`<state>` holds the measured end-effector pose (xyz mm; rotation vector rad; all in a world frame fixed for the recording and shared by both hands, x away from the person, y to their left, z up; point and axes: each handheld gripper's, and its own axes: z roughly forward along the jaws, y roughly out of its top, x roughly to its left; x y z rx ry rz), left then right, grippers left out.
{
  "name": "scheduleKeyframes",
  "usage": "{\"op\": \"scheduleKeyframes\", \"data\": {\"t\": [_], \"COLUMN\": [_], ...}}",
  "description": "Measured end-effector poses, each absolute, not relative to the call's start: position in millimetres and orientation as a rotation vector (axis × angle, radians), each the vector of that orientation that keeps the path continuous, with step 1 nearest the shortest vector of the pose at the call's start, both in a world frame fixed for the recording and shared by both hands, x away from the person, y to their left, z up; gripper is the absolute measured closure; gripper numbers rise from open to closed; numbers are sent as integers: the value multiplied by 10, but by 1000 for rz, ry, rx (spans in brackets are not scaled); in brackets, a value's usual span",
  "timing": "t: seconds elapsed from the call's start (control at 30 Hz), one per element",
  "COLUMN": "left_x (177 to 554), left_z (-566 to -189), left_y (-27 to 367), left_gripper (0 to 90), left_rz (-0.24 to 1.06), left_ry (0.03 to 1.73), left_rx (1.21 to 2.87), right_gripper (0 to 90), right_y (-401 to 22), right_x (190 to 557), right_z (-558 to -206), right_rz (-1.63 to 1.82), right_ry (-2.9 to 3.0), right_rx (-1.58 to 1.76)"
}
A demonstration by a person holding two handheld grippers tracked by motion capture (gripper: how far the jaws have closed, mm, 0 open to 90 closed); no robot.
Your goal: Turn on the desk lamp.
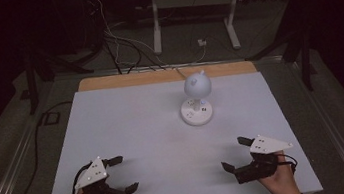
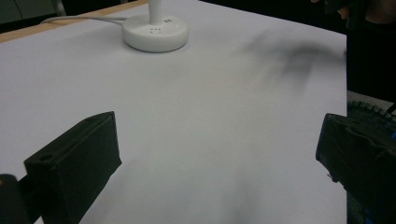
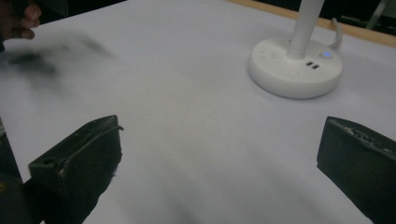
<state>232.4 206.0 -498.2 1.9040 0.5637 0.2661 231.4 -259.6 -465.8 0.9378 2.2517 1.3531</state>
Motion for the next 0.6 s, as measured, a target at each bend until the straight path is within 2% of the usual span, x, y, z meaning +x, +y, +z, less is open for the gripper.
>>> {"op": "scheduleKeyframes", "data": {"t": [0.6], "left_x": [2316], "left_z": [-4976], "left_y": [2062], "left_gripper": [2], "left_rz": [260], "left_ry": [561], "left_rx": [1900], "right_gripper": [0], "right_y": [-2438], "right_x": [2445], "right_z": [-4452], "right_rz": [1349], "right_ry": [2229], "right_rx": [907]}}
